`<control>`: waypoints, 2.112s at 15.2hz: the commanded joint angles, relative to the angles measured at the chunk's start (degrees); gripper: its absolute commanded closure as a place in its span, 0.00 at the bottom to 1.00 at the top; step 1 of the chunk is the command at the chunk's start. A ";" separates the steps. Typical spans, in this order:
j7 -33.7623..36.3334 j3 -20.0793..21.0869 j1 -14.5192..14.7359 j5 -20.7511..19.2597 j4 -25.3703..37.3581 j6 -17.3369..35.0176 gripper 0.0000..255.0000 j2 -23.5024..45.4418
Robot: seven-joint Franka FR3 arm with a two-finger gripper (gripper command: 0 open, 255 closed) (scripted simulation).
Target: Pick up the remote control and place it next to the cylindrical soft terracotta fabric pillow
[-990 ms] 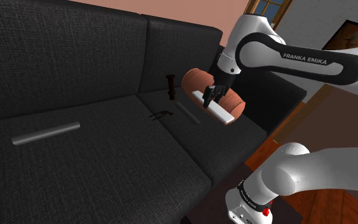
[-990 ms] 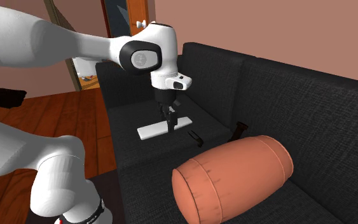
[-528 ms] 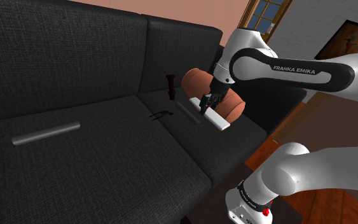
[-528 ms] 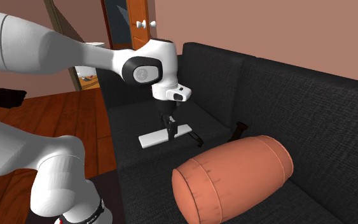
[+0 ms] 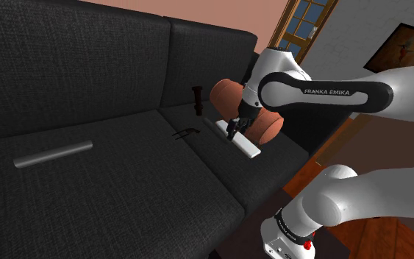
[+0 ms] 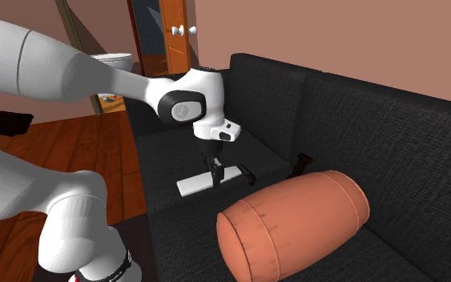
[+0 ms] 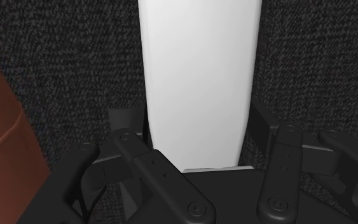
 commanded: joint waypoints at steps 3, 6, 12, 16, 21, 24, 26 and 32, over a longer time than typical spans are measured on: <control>0.13 0.30 0.09 0.19 -2.49 3.67 1.00 1.12; 0.18 0.49 0.10 0.28 -4.13 6.44 1.00 2.26; 0.32 0.91 0.08 0.41 -7.07 12.23 1.00 5.11; 0.45 1.21 0.02 0.45 -8.79 16.34 1.00 7.51; 0.45 1.21 0.02 0.45 -8.79 16.34 1.00 7.51; 0.45 1.21 0.02 0.45 -8.79 16.34 1.00 7.51; 0.45 1.21 0.02 0.45 -8.79 16.34 0.00 7.52; 0.35 0.89 0.12 0.43 -6.65 11.29 0.00 4.60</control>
